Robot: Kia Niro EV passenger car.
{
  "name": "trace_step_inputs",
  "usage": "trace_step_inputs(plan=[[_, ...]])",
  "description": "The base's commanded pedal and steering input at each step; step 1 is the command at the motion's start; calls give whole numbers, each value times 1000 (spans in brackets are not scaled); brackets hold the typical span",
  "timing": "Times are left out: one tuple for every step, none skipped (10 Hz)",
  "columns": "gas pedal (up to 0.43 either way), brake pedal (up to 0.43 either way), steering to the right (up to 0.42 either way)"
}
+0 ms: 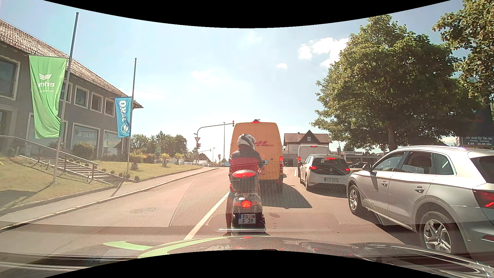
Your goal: Follow the waypoints while adhering to traffic rules and regulations
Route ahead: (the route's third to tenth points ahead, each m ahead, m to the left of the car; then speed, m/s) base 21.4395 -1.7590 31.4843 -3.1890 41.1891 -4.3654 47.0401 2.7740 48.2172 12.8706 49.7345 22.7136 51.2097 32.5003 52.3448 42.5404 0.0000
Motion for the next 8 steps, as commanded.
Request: trace_step_inputs(plan=[[0,244,24],[0,250,24],[0,250,24],[0,250,24],[0,244,24],[0,244,24],[0,250,24],[0,250,24]])
